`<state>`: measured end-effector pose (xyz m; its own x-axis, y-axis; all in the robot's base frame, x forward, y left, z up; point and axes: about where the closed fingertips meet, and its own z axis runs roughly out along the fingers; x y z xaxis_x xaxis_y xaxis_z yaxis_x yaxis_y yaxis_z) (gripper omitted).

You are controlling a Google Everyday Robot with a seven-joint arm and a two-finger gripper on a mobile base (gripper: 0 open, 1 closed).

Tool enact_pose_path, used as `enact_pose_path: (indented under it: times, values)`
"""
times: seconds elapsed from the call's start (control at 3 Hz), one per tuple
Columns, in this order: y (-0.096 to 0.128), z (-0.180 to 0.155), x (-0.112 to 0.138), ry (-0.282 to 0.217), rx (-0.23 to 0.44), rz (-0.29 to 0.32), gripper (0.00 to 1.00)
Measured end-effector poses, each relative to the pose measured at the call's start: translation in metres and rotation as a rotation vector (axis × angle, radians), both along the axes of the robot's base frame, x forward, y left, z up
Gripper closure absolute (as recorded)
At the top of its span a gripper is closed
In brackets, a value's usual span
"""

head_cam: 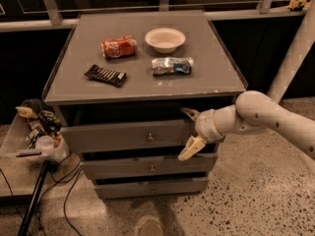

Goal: Open top drawer

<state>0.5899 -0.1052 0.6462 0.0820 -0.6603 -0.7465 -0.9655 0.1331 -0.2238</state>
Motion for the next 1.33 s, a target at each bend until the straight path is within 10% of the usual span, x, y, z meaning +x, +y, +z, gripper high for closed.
enact_pose_path:
  times: [1.33]
  values:
    - [0.0000, 0.0081, 0.0015, 0.000, 0.000, 0.000, 0.93]
